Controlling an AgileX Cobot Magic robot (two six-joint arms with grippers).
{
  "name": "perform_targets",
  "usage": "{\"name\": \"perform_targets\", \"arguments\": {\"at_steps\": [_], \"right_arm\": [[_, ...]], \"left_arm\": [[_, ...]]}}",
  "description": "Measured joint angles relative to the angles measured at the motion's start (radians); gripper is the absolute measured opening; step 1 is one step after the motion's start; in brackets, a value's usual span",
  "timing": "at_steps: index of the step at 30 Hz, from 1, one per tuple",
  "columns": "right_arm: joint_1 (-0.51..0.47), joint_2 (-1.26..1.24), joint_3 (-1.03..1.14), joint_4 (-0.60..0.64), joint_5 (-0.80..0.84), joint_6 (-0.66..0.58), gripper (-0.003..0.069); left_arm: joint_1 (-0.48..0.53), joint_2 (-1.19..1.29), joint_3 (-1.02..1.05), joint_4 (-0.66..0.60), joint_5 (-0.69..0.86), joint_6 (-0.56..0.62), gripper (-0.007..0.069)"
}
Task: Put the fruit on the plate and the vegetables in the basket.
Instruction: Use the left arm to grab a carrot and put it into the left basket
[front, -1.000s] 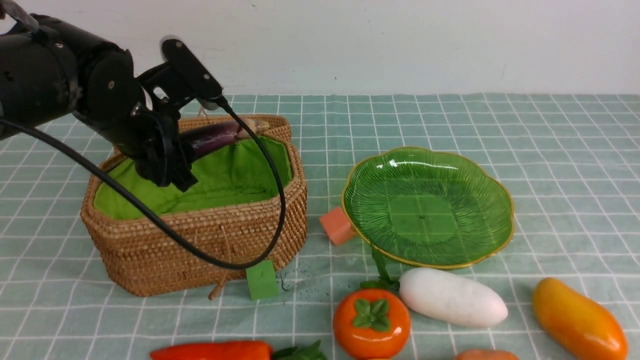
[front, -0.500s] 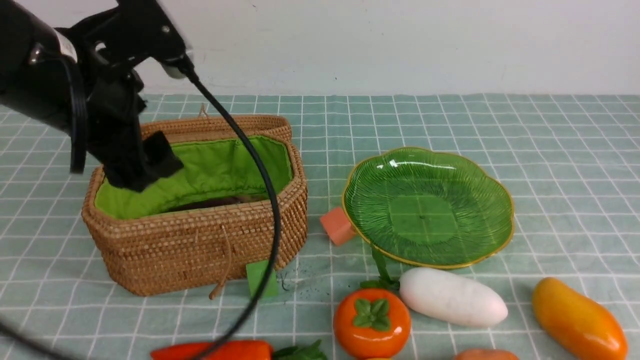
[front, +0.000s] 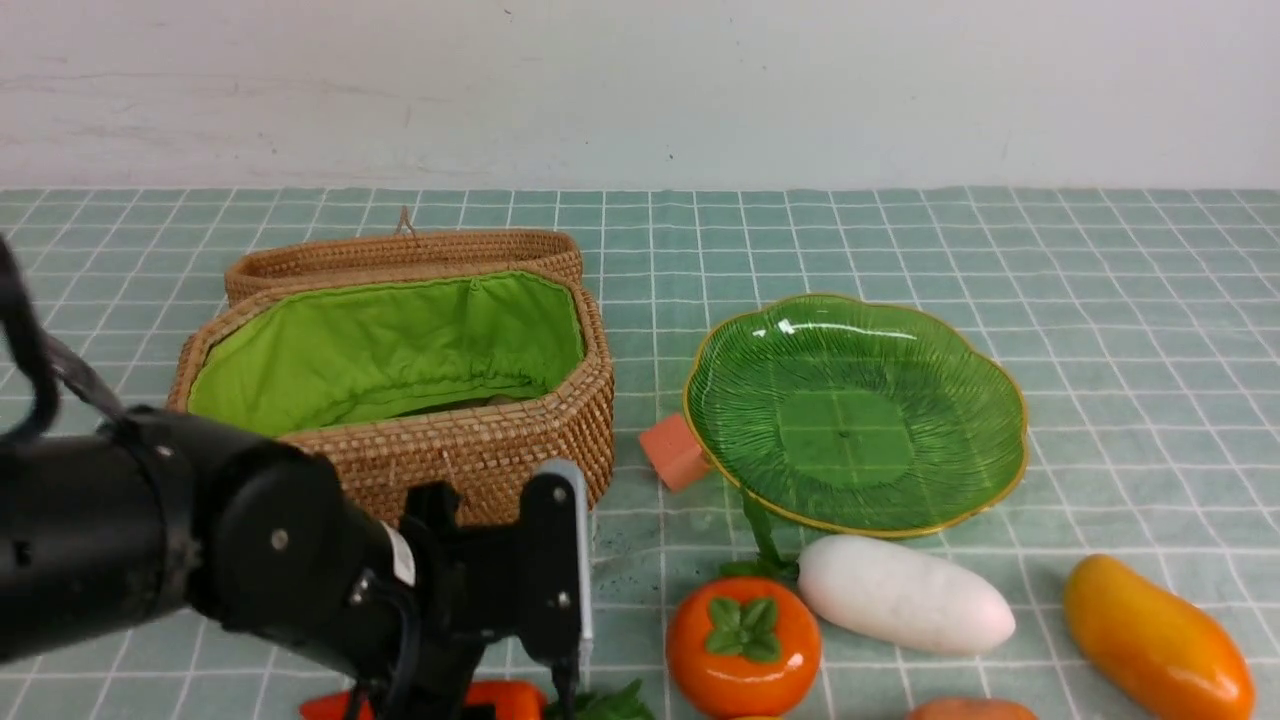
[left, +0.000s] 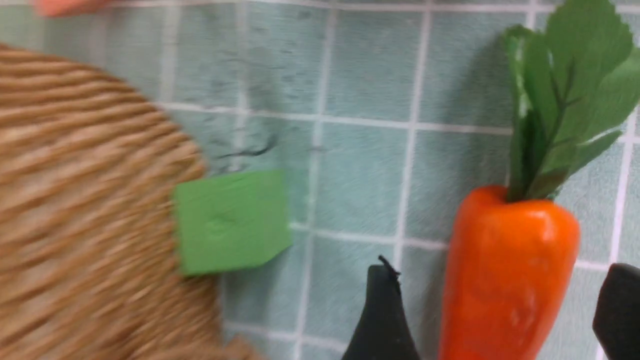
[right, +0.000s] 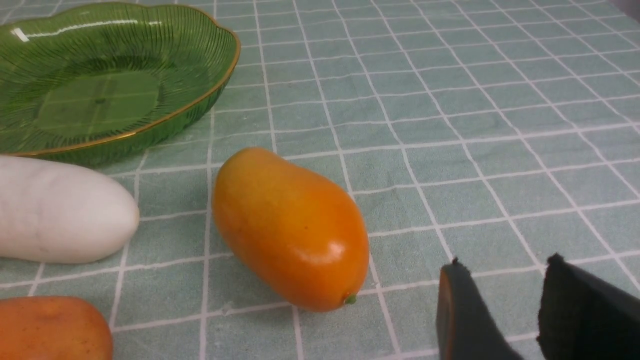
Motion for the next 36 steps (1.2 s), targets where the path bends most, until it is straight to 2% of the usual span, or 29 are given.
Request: {"name": "perform_targets", "arguments": {"at_steps": [6, 9, 11, 14, 18, 21, 24, 27, 28, 30, 32, 34, 36], "right_arm": [[0.000, 0.000, 0.000, 0.000, 0.000, 0.000, 0.0242], [0.000, 0.000, 0.000, 0.000, 0.000, 0.000, 0.0242], [0.000, 0.000, 0.000, 0.000, 0.000, 0.000, 0.0242], [0.000, 0.000, 0.000, 0.000, 0.000, 0.000, 0.0242], [0.000, 0.000, 0.000, 0.000, 0.000, 0.000, 0.0242], [0.000, 0.000, 0.000, 0.000, 0.000, 0.000, 0.0242], [0.000, 0.000, 0.000, 0.000, 0.000, 0.000, 0.0242], [0.000, 0.000, 0.000, 0.000, 0.000, 0.000, 0.0242], [0.000, 0.000, 0.000, 0.000, 0.000, 0.000, 0.0242], [0.000, 0.000, 0.000, 0.000, 0.000, 0.000, 0.0242], [0.000, 0.000, 0.000, 0.000, 0.000, 0.000, 0.0242], [0.000, 0.000, 0.000, 0.000, 0.000, 0.000, 0.0242], [0.000, 0.000, 0.000, 0.000, 0.000, 0.000, 0.0242]], "left_arm": [[-0.008, 0.093, 0.004, -0.004, -0.050, 0.000, 0.0518], [-0.008, 0.114, 0.004, -0.010, -0.053, 0.000, 0.0463], [-0.008, 0.114, 0.004, -0.023, -0.053, -0.005, 0.0379], [-0.008, 0.110, 0.003, -0.030, -0.044, -0.025, 0.0372], [-0.008, 0.087, -0.040, -0.032, 0.050, -0.050, 0.0374], [-0.008, 0.032, -0.153, -0.044, 0.171, -0.115, 0.0374], [0.006, -0.016, -0.302, -0.039, 0.312, -0.208, 0.0374], [0.072, -0.030, -0.497, 0.000, 0.435, -0.278, 0.0374], [0.072, -0.030, -0.497, 0.003, 0.437, -0.282, 0.0374], [0.161, -0.018, -0.632, 0.063, 0.381, -0.343, 0.0374], [0.189, -0.009, -0.658, 0.086, 0.329, -0.371, 0.0374], [0.241, 0.028, -0.681, 0.154, 0.167, -0.444, 0.0374], [0.253, 0.053, -0.683, 0.184, 0.129, -0.466, 0.0374]]}}
